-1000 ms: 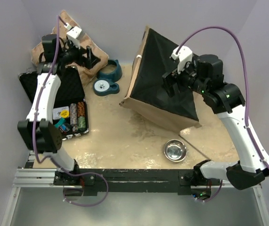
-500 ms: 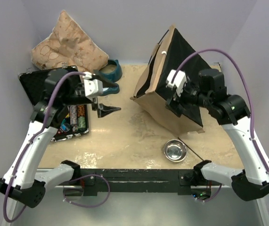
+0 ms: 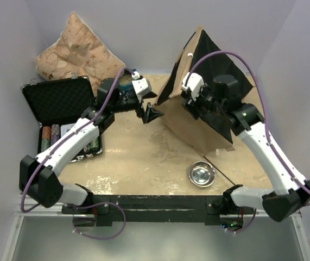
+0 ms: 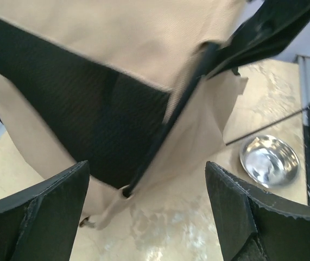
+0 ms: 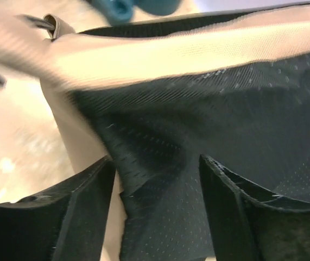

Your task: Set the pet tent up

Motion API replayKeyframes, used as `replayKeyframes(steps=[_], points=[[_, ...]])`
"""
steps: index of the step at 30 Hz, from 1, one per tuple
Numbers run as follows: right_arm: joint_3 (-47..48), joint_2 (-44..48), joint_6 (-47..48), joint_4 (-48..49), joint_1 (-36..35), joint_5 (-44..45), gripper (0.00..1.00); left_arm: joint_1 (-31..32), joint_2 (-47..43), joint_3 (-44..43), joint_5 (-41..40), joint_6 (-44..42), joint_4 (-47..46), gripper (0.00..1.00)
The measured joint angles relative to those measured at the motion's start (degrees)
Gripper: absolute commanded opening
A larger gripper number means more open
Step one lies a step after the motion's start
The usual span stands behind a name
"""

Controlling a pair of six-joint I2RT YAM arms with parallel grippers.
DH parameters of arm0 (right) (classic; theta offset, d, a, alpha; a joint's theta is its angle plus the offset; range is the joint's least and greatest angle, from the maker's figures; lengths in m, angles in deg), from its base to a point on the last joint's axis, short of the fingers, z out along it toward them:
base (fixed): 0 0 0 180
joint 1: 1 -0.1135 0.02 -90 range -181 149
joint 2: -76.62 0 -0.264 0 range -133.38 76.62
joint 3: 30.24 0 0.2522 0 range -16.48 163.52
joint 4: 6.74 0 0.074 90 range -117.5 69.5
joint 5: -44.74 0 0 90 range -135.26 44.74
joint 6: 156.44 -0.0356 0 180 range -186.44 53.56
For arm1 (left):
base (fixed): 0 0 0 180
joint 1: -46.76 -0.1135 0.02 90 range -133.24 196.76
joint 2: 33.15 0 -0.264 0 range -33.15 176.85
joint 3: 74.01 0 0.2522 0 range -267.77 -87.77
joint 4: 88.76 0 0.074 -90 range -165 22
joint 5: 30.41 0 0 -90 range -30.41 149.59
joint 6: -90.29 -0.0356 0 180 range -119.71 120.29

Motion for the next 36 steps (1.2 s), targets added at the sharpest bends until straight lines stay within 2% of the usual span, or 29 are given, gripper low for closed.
replayKeyframes(steps=[4, 8, 9, 12, 15, 18, 24, 27, 30, 36], points=[[1.60, -6.58, -0.98, 8.44, 0.02, 3.89, 0.64, 0.00, 5.57, -3.56, -3.89, 3.30, -5.31, 0.78], [8.94, -13.51, -1.33, 11.67, 0.46, 3.74, 0.73, -0.15, 11.32, -8.35, -8.55, 6.62, -9.75, 0.51], [11.30, -15.15, -1.44, 11.76, 0.63, 3.28, 0.77, -0.28, 12.66, -9.27, -9.79, 7.02, -10.75, 0.48], [17.03, -18.34, -1.77, 10.88, 1.27, 0.17, 0.88, -1.51, 16.96, -12.37, -12.90, 8.13, -13.11, 0.47], [19.98, -18.40, -1.60, 7.74, 1.64, -3.54, 0.89, -5.11, 23.93, -18.53, -13.86, 11.65, -14.86, 0.46], [18.60, -14.71, -1.25, 3.76, 2.10, -5.20, 0.91, -9.84, 31.32, -25.42, -14.19, 14.91, -16.28, 0.47], [10.51, -2.08, 1.20, -3.13, 3.52, -4.07, 0.88, -16.46, 43.39, -36.94, -14.27, 18.03, -16.02, 0.51], [8.87, -0.72, 3.41, -4.39, 3.76, -4.00, 0.79, -16.65, 46.66, -41.11, -13.40, 18.12, -15.21, 0.51], [5.99, -1.53, 9.99, -5.18, 3.76, -3.98, 0.79, -16.09, 48.28, -43.78, -11.80, 18.05, -14.40, 0.52], [-9.25, -0.57, 31.36, -6.01, 3.82, -5.22, 0.81, -15.52, 50.66, -48.48, -9.46, 17.62, -12.15, 0.52]])
